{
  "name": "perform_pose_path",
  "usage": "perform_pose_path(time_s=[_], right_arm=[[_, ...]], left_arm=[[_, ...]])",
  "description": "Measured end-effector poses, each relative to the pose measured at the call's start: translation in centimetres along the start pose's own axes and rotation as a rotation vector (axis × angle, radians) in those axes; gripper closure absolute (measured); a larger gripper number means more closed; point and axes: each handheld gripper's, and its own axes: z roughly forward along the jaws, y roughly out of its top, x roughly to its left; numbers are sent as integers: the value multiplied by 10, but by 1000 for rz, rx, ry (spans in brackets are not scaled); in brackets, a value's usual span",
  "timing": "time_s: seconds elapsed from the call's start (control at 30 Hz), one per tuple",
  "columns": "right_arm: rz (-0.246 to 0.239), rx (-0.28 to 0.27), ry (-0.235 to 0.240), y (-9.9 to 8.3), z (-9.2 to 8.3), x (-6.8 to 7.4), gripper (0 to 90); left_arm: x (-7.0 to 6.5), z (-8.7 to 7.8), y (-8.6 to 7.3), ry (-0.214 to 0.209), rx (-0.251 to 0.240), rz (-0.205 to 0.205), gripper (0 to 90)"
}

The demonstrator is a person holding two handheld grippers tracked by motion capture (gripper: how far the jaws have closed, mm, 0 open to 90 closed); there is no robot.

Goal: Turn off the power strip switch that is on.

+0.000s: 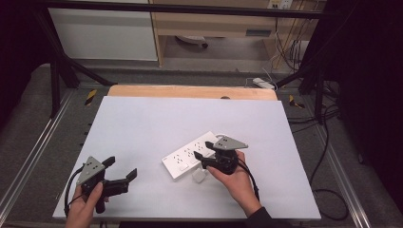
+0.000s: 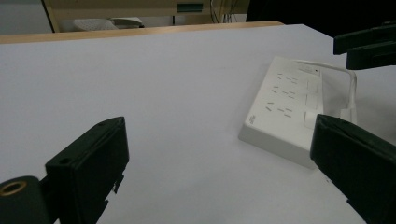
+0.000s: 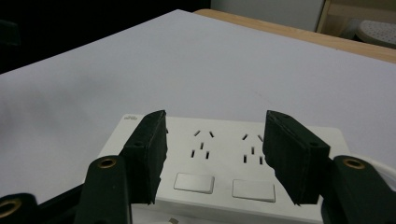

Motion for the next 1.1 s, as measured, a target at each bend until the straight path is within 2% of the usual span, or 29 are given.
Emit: perform_pose_path(time_s=[0.1, 0.63, 0.93, 1.1], right_arm=[[4, -5, 1, 2, -3, -1, 398], [-1, -19, 6, 12, -13, -2, 215], [-12, -34, -28, 16, -19, -1, 87], [-16, -38, -27, 17, -22, -1, 47]], left_arm=[[0, 0, 0, 0, 2, 1, 43], [0, 0, 0, 1, 4, 1, 43], [0, 0, 0, 1, 4, 1, 43], [0, 0, 0, 1, 3, 1, 43]])
